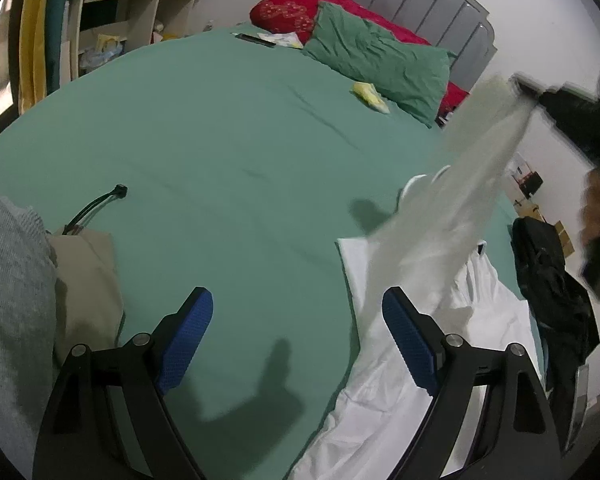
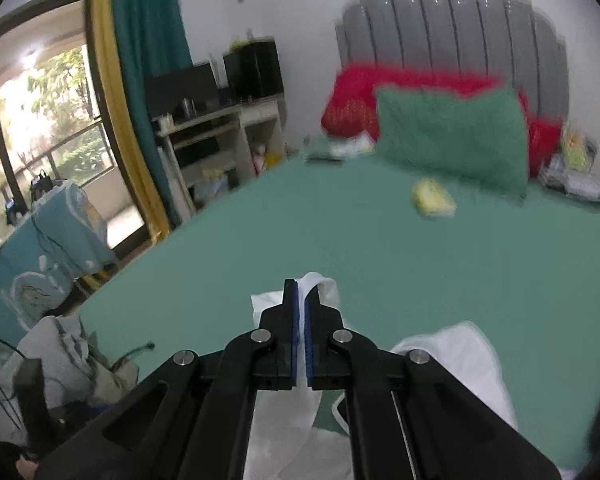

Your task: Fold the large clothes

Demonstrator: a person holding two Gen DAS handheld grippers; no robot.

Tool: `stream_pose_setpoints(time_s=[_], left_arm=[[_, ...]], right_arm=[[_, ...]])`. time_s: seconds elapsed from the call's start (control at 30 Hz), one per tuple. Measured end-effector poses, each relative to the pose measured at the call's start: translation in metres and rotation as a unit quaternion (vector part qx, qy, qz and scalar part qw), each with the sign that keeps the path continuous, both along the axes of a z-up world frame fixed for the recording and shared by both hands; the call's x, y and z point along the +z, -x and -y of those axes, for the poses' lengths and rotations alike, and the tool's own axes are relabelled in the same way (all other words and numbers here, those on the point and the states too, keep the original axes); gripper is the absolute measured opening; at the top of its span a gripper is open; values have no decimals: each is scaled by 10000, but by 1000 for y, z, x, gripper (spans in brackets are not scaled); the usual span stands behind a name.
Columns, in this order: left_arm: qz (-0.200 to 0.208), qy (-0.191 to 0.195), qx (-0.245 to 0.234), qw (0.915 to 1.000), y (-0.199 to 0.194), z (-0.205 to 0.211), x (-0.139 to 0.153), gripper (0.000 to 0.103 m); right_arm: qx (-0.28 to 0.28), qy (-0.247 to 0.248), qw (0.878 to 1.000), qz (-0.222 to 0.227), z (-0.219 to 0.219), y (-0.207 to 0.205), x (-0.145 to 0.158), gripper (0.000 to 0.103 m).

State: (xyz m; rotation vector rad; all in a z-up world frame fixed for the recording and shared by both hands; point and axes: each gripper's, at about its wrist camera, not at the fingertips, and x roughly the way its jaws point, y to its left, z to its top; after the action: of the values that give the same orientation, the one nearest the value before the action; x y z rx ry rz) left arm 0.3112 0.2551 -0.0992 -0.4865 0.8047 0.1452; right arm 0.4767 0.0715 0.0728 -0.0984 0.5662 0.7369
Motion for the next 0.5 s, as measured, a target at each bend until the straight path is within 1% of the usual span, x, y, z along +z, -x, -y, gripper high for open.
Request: stream_pose_setpoints(time_s=[0.07, 0.13, 0.2, 0.23, 0.27, 0.3, 0.33, 0.4, 0.43, 0.5], left_arm=[[19, -27, -61, 10000, 2, 6, 1, 89], [11, -45, -131, 9999, 3, 13, 1, 89], [-31, -98, -220, 9997, 3, 21, 0, 89], [-47, -125, -269, 9995, 2, 24, 0, 89], [-56, -174, -331, 9993, 2, 29, -1, 89], [-64, -212, -364, 9991, 3, 31, -2, 89], [-83, -262, -404, 9988, 4, 35, -3, 89], [-147, -288, -475, 9983, 4, 40, -7, 89], [-171, -285, -497, 9982, 4, 42, -8, 89], [-220, -314, -516, 9979, 3, 43, -11, 89]], right_arm=[[-320, 89, 9989, 321, 3, 30, 20, 3], [-745, 369, 9952, 522, 3, 48, 21, 3], [-1098, 629, 9890, 761, 16, 77, 9, 3], [-1274, 780, 9856, 791, 25, 86, -2, 3], [-1464, 949, 9819, 730, 37, 98, -20, 3], [-1604, 1049, 9794, 640, 46, 104, -34, 4], [-1806, 1223, 9749, 448, 62, 111, -57, 4], [-1980, 1383, 9703, -97, 90, 118, -99, 5], [-2072, 1456, 9662, -489, 106, 122, -123, 5], [-2135, 1462, 9599, -1078, 137, 129, -158, 7]])
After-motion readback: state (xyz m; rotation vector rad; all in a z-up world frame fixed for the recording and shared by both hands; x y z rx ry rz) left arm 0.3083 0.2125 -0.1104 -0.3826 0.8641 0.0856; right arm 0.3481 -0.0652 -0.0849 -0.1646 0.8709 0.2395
